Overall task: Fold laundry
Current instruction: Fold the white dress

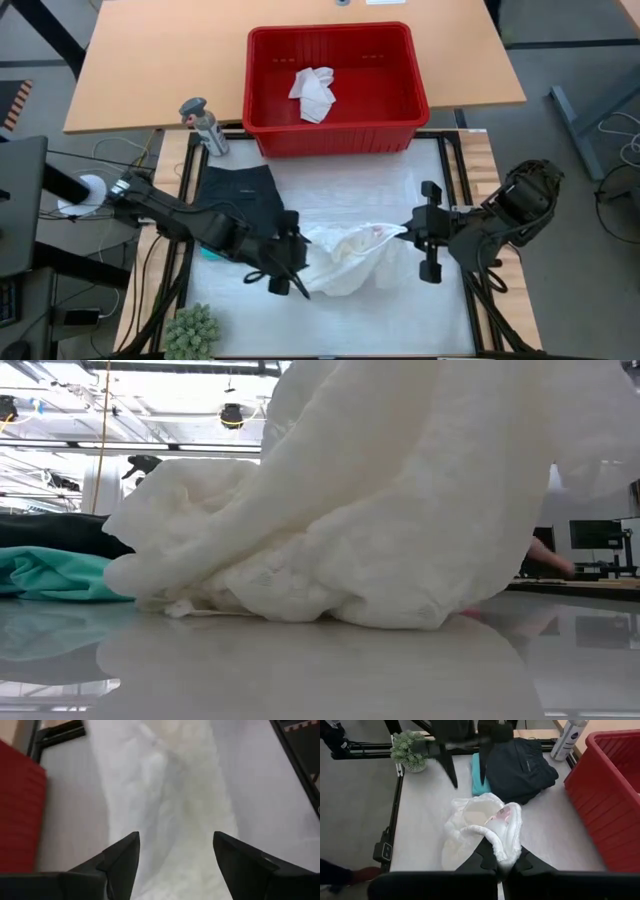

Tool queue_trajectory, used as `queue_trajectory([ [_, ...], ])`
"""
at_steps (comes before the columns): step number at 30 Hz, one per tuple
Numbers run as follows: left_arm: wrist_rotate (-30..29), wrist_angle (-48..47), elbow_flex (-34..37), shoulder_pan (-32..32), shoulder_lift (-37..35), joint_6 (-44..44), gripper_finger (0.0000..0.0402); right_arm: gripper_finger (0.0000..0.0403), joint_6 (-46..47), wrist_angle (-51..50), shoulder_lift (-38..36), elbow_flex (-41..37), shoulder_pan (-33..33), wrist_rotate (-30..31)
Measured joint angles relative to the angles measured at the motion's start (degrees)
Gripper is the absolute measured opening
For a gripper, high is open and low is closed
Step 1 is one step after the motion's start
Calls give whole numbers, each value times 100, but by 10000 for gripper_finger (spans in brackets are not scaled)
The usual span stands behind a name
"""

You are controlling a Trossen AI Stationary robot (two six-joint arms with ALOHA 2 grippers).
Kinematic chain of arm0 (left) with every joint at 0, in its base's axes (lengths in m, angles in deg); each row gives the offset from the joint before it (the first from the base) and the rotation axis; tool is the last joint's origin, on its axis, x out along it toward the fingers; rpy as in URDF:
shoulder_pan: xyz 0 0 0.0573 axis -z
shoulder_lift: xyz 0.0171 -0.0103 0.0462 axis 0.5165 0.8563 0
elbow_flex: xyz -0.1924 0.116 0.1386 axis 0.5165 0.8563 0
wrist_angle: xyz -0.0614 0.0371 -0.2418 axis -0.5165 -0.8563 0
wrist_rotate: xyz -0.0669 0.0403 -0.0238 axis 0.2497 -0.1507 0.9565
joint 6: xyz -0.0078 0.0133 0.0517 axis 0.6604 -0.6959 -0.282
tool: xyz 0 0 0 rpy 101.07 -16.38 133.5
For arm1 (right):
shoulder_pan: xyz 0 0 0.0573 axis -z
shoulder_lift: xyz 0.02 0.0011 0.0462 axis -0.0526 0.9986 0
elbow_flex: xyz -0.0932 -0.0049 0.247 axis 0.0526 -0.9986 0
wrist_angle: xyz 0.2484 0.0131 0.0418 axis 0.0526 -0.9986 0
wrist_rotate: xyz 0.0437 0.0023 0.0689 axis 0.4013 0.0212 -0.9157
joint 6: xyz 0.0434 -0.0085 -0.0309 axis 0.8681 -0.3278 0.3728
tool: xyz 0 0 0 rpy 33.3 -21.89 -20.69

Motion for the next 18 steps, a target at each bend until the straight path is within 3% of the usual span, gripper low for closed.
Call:
queue_trajectory([
  [6, -651, 22, -4, -16, 324, -222, 242, 23, 0, 41, 1, 0, 0, -1],
  [11, -407, 459, -7, -151, 514, -364, 242, 23, 0, 47, 1, 0, 0, -7],
  [18, -775, 487, -5, -409, 658, -368, 242, 23, 0, 135, 27, 0, 0, -173],
])
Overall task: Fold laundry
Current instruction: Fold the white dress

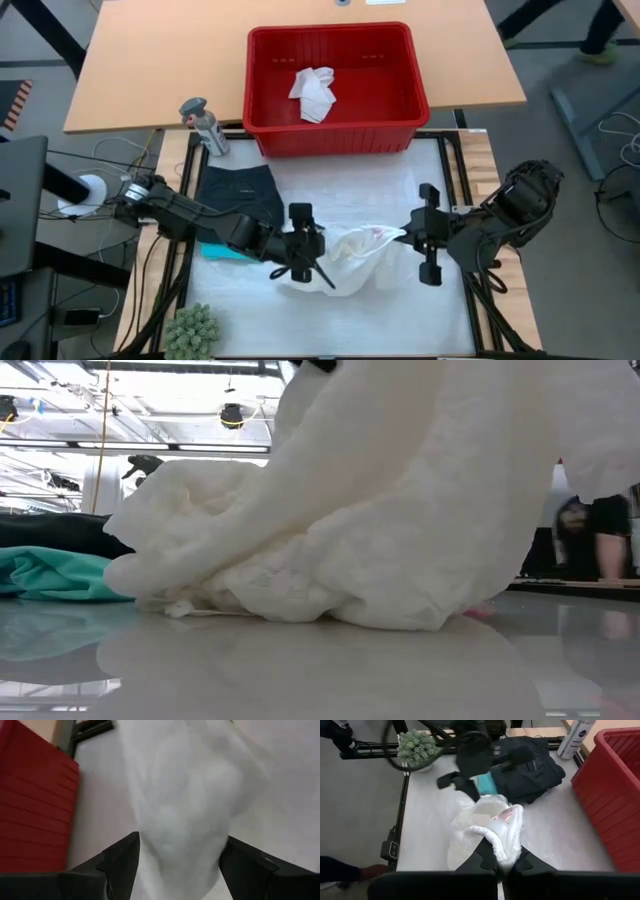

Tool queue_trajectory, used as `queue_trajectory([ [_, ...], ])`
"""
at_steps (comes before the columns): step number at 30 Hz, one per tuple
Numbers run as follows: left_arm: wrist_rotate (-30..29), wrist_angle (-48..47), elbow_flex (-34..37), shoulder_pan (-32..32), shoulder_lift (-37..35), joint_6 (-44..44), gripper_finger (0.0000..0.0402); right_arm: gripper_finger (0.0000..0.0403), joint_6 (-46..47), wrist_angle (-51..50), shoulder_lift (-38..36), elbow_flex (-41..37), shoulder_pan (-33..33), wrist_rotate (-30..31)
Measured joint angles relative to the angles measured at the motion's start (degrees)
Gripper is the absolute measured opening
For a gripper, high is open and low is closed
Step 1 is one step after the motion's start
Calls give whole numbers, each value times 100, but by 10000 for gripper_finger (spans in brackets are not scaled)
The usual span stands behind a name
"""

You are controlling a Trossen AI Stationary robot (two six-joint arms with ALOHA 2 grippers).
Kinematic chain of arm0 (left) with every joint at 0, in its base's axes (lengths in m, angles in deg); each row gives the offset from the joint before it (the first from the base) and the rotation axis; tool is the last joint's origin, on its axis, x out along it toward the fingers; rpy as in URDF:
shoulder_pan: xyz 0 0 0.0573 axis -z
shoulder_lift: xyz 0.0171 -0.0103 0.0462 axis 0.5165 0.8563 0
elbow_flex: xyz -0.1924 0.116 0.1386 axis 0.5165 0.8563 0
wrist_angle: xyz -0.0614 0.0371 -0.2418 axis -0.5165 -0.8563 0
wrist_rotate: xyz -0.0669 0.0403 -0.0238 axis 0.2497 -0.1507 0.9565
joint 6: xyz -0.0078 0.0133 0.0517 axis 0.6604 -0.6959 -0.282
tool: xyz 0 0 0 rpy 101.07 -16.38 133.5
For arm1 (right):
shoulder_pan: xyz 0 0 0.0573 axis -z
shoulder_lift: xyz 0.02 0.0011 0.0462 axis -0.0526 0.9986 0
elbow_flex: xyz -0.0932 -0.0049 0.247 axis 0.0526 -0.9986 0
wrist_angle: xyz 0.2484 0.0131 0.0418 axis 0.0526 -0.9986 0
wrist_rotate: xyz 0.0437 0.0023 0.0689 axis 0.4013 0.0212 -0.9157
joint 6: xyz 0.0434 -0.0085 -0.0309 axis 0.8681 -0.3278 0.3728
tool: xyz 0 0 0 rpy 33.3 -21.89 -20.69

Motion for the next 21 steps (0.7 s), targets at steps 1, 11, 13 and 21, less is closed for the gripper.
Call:
queue_trajectory([
  [1, 66, 16, -11, -63, 22, -5, 240, 23, 0, 23, 1, 0, 0, -5],
  [11, 320, -728, -484, -102, -138, 528, 43, 27, 0, -234, 0, 0, 36, -10],
  [13, 124, -1115, -883, -31, -213, 612, 14, 28, 1, -243, 0, -25, 92, -4],
  [21, -1088, -2191, -3099, 324, -272, 233, 1, 48, -2, -312, 9, -41, 452, 4],
])
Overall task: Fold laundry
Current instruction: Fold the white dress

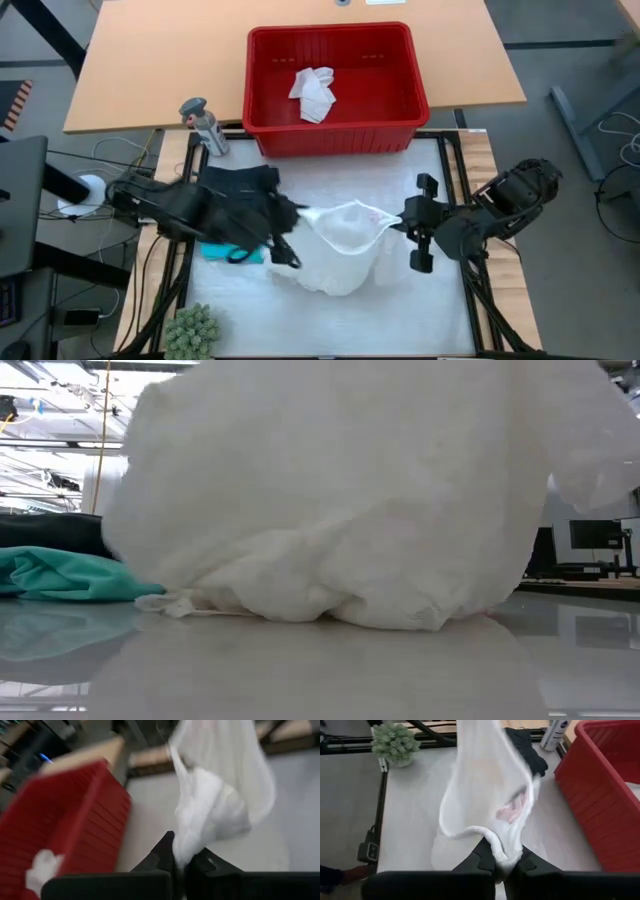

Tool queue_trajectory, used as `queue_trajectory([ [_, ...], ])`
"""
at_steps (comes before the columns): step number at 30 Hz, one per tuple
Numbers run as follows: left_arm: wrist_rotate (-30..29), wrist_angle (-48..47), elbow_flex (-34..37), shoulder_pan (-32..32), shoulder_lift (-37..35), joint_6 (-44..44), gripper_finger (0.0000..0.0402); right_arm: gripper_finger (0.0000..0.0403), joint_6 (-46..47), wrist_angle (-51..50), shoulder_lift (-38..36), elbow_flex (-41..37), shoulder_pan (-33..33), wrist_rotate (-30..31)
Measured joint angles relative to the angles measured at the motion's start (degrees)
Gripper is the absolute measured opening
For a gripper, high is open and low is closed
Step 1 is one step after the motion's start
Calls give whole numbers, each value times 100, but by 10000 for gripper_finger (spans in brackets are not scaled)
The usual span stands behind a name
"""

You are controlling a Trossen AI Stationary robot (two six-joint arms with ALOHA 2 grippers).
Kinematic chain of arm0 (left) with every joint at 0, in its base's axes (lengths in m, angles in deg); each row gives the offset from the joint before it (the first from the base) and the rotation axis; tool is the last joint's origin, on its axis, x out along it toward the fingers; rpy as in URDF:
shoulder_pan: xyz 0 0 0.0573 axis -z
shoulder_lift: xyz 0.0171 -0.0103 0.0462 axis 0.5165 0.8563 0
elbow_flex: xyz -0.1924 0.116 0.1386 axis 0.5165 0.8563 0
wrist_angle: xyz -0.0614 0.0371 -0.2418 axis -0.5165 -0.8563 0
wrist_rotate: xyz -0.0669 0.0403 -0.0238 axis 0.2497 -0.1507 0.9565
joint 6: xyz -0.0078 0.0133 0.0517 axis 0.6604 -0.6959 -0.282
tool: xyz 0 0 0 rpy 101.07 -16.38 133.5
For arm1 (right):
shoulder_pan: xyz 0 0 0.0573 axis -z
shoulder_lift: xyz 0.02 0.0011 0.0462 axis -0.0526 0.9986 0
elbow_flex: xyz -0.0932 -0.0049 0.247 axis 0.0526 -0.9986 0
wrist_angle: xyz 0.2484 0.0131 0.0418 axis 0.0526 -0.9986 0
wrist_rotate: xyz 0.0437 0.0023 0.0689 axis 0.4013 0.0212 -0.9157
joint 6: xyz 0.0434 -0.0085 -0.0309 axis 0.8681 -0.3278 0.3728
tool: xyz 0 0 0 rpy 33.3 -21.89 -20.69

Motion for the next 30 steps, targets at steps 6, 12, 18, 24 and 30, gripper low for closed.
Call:
queue_trajectory([
  [6, -240, -476, -1320, 289, -3, -22, 0, 78, -141, -103, 165, -4, 342, -187],
  [12, -258, -838, -1320, 546, -195, 100, 0, 113, -683, -148, 575, -4, 718, -474],
  [18, -333, -1612, -1323, 678, -208, 649, 0, 173, -1193, -155, 1024, -7, 1036, -676],
  [24, 195, -2475, -1325, 849, -208, 1566, 0, 239, -1547, -209, 1325, -9, 1424, -1481],
  [30, 1692, -2900, -1219, 1279, -204, 2583, 0, 250, -2390, -34, 1490, -20, 1905, -2050],
])
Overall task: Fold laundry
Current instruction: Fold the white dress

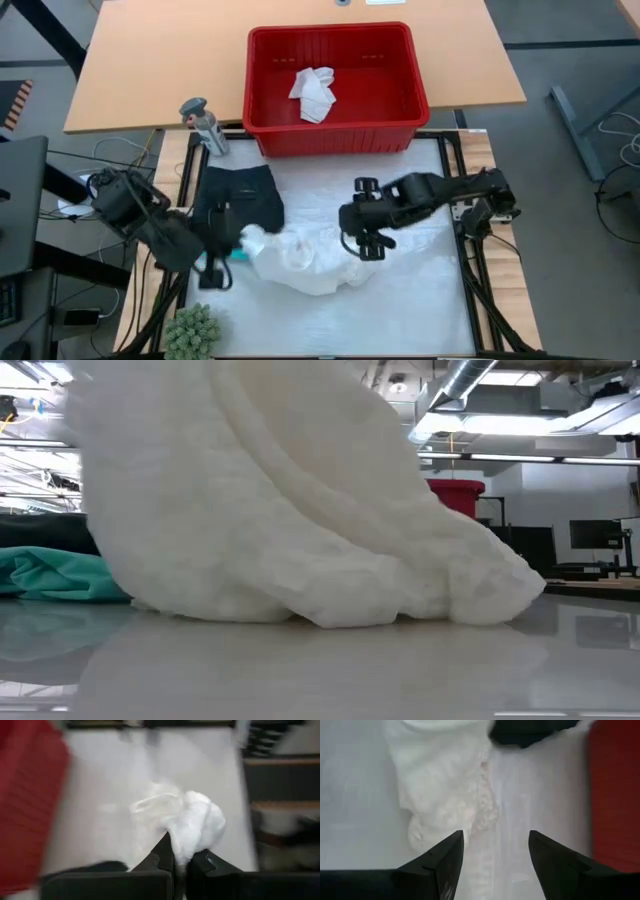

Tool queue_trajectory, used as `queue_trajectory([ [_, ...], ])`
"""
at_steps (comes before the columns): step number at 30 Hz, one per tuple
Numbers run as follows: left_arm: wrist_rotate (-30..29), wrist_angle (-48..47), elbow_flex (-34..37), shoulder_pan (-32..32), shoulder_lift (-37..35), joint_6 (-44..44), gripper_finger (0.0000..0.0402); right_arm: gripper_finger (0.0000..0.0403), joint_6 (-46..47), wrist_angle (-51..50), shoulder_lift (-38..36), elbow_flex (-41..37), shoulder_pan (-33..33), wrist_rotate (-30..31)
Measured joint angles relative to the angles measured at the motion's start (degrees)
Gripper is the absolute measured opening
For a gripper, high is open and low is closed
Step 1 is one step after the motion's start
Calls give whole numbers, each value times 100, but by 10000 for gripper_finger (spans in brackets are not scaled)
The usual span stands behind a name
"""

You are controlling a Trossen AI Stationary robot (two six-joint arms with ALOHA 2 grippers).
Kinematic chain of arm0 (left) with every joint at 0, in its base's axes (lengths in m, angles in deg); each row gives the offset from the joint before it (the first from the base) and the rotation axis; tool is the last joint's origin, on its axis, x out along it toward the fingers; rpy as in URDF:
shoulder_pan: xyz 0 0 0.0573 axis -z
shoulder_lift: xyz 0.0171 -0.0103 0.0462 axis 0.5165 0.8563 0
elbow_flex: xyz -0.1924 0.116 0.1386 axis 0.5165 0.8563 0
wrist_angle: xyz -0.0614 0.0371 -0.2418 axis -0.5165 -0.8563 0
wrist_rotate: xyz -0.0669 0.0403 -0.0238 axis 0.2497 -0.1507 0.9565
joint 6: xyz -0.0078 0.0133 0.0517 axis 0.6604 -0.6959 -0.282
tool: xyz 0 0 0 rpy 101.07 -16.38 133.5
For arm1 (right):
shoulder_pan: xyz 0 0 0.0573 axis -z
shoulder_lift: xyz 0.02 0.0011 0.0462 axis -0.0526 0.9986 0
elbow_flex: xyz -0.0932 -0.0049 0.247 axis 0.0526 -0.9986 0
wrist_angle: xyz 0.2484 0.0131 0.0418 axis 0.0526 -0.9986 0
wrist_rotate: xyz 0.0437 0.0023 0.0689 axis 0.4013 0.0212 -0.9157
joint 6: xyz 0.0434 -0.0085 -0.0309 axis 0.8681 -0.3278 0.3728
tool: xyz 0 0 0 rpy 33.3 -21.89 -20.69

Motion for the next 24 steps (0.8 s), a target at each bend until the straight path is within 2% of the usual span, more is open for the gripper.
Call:
queue_trajectory([
  [6, 241, -63, 334, 599, 71, 526, 0, 250, -1126, 1052, -1, -81, 728, -1669],
  [12, 226, -52, 571, 935, 152, 1011, 0, 250, -2192, 1228, 306, -79, 1194, -2669],
  [15, 229, -49, 685, 1007, 160, 1370, 0, 250, -2437, 1256, 686, -89, 1251, -3467],
  [18, 219, -56, 843, 1011, 154, 1740, 0, 250, -2488, 1064, 1027, -94, 1218, -3872],
  [24, 181, -55, 924, 1075, 154, 1967, 0, 249, -2739, 607, 1230, -142, 1066, -4102],
])
